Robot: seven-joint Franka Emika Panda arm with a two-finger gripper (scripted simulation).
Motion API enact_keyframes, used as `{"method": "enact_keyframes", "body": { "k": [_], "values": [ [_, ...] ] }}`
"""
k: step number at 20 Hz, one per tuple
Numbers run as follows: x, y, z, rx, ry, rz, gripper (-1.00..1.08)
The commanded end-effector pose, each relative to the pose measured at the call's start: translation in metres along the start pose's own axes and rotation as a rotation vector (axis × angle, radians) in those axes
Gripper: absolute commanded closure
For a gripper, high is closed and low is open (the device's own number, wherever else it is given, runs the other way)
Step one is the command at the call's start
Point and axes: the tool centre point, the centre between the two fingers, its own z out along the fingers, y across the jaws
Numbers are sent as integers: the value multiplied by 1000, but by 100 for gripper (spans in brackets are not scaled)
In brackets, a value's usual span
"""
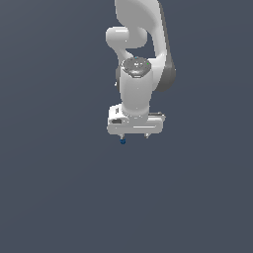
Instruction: Pick up the object and move it to a goal position.
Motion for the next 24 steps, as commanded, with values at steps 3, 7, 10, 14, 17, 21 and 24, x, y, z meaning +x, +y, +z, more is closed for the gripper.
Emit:
{"method": "enact_keyframes", "body": {
  "k": [3, 7, 10, 14, 17, 21, 24],
  "values": [
    [1, 2, -1, 1, 3, 7, -92],
    [6, 17, -8, 7, 25, 56, -92],
    [10, 24, -13, 11, 38, 81, -92],
    [10, 23, -13, 10, 37, 79, -92],
    [6, 24, -8, 8, 34, 79, -92],
    [-3, 29, 3, 3, 28, 82, -92],
    [-14, 33, 16, -2, 21, 85, -92]
  ]
}}
